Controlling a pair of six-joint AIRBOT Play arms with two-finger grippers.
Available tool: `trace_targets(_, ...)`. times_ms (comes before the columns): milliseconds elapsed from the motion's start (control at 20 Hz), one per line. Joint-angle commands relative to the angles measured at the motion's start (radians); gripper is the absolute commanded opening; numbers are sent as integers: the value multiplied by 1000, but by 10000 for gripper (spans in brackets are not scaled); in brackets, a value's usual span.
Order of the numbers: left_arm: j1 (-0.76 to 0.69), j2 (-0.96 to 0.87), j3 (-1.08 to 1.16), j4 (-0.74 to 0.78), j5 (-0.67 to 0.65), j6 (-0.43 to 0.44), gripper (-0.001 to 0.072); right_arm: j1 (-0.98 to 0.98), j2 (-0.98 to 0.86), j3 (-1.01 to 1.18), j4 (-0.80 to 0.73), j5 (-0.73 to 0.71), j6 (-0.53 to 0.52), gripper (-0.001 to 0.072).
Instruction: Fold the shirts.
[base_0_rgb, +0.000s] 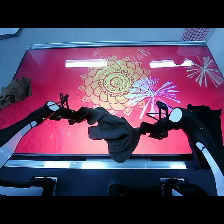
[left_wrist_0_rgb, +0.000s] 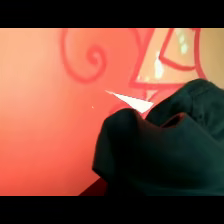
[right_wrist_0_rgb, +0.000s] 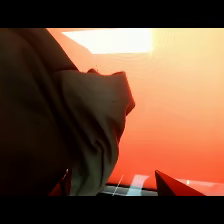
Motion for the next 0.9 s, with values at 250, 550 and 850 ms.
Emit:
trace_targets(250, -1, 34, 1, -1, 10, 27, 26, 0, -215, -11, 143, -174, 4, 510)
trace_targets(550, 23, 113, 50, 5, 11, 148, 24, -1, -190, 58, 42, -167, -11, 45)
trace_targets(850, 254, 457, 392, 158, 82, 162, 24, -1, 147, 503, -607, -222, 135, 46)
